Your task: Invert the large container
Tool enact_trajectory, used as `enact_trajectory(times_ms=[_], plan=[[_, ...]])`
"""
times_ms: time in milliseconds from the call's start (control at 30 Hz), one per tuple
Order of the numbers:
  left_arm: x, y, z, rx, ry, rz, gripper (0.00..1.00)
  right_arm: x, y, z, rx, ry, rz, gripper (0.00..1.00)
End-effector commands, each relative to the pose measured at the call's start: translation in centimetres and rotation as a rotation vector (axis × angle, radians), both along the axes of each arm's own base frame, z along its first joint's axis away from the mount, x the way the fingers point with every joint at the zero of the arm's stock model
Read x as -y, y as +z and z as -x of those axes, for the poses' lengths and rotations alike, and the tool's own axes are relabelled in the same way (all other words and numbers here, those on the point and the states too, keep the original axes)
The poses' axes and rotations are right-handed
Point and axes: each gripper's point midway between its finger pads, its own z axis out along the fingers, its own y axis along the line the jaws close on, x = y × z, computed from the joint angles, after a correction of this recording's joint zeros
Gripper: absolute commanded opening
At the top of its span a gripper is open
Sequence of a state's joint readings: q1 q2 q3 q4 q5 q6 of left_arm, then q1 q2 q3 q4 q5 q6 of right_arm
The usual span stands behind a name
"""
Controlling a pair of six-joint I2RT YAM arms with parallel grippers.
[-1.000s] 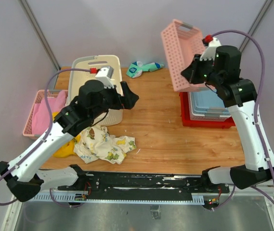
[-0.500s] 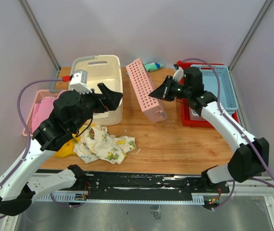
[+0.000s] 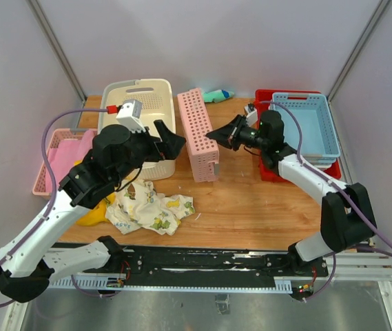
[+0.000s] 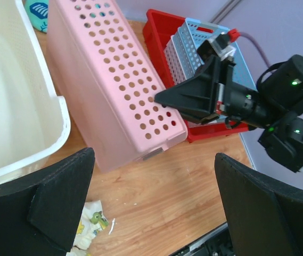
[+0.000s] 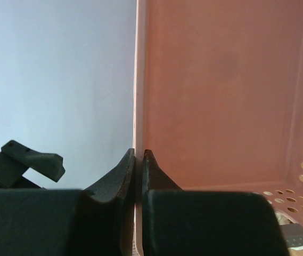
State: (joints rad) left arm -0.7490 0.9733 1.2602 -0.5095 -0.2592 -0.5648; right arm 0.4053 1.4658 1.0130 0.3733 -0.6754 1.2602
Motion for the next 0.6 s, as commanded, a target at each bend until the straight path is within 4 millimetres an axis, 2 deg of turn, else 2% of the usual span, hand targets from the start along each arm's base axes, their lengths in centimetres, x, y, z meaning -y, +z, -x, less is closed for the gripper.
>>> enact_trajectory(times_ms=[0,167,300,367,567], plan=[[0.6,0.3,0.0,0.016,-0.032,0.013,0.99,-0.4,1.2,0.0,-0.066,0.03,-0.157,0.01],[1.5,-0.2,-0.1,0.002,-0.065,0.001,0.99,0.3,-2.0,0.0,-0.165,0.016,-0.119,0.0],[2.3,-0.7,-0.2,-0.014,-0.099,-0.009,0.99,2.3,-5.1,0.2,-0.237,-0.02,-0.014,0.0],[2.7,-1.0,-0.3,-0.021,-0.115,-0.017,0.99,3.6,-6.0,0.2,-0.252,-0.046,0.025,0.08],[4.0,-2.0,-0.5,-0.042,-0.158,-0.03,0.99,8.1,-8.4,0.1,-0.26,-0.152,0.155,0.43]])
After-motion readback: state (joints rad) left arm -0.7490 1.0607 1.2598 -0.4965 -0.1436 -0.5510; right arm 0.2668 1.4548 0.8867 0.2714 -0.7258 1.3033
